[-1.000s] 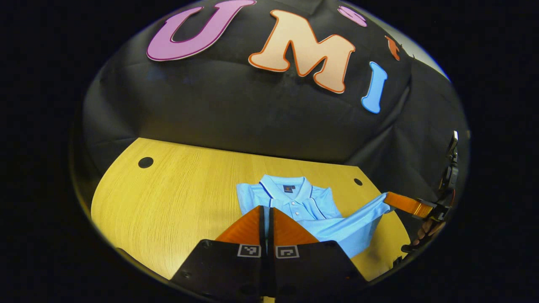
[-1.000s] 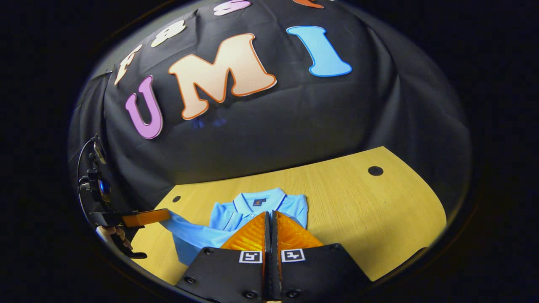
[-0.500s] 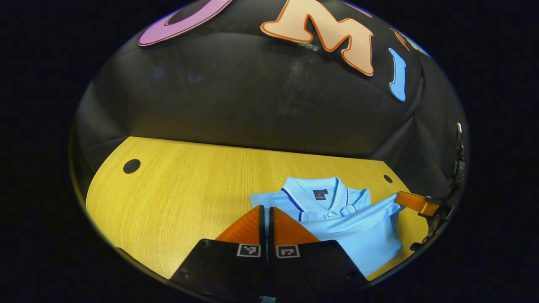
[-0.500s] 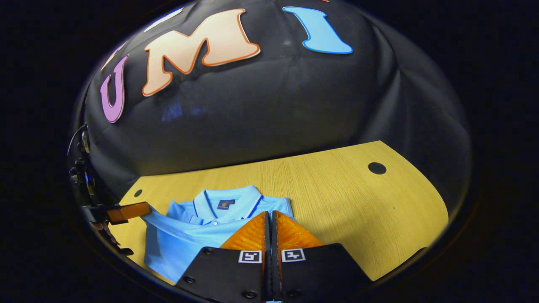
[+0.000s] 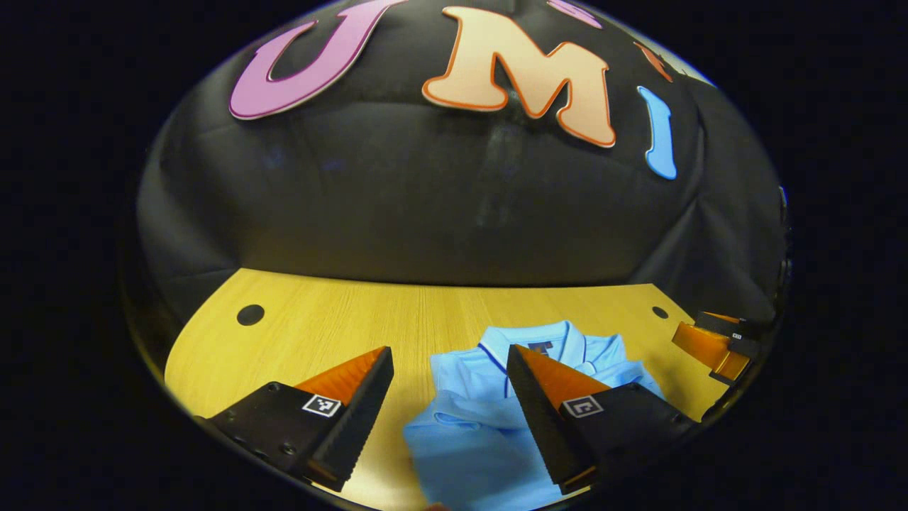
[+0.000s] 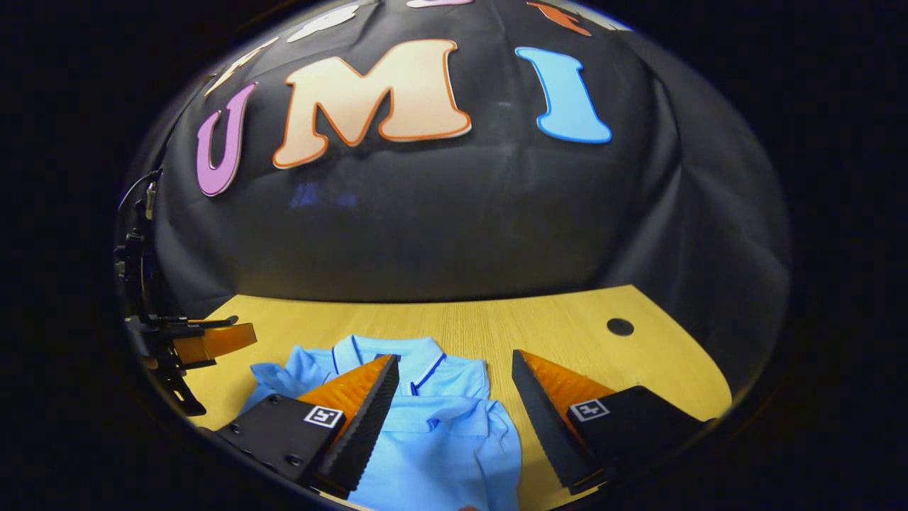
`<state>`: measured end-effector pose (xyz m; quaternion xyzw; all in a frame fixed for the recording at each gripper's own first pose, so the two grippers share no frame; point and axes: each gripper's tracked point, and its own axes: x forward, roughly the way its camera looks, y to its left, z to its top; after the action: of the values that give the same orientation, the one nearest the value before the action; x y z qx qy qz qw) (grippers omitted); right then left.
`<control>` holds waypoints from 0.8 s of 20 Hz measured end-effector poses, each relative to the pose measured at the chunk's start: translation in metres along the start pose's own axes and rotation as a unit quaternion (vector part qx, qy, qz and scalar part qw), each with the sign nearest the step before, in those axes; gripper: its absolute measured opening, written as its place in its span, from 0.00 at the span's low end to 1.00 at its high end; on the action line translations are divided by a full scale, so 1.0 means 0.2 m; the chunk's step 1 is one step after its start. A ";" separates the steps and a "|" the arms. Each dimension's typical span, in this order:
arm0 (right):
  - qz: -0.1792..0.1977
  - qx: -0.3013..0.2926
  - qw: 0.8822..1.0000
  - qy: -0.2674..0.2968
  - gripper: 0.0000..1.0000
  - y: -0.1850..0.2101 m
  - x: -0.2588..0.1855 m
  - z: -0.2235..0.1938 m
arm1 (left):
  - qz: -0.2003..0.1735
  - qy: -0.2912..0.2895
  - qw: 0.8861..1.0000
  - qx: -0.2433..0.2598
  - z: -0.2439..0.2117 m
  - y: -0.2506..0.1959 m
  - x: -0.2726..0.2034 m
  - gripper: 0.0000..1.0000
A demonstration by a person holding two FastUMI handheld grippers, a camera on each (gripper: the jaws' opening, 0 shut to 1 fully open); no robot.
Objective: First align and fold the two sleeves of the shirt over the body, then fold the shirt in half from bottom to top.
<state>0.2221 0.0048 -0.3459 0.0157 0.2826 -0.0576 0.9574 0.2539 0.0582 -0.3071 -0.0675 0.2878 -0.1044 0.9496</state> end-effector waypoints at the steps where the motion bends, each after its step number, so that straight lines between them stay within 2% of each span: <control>1: 0.002 -0.003 1.000 -0.014 0.97 0.01 -0.08 0.05 | 0.000 -0.015 1.000 0.003 0.05 -0.02 -0.08 0.97; 7: 0.023 -0.020 0.995 -0.090 0.99 0.07 -0.61 0.27 | 0.007 -0.093 0.995 0.026 0.23 -0.16 -0.60 0.96; 11: 0.037 -0.018 0.990 -0.136 0.99 0.08 -0.98 0.32 | 0.017 -0.130 0.990 0.048 0.27 -0.22 -0.92 0.95; 16: 0.059 -0.014 0.990 -0.126 0.98 0.13 -1.22 0.23 | 0.016 -0.137 0.990 0.043 0.23 -0.31 -1.18 0.95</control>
<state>0.0469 0.0517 -0.1760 0.0117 0.1592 0.0013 0.9872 0.0788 0.0572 -0.1314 -0.0355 0.1515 -0.0918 0.9835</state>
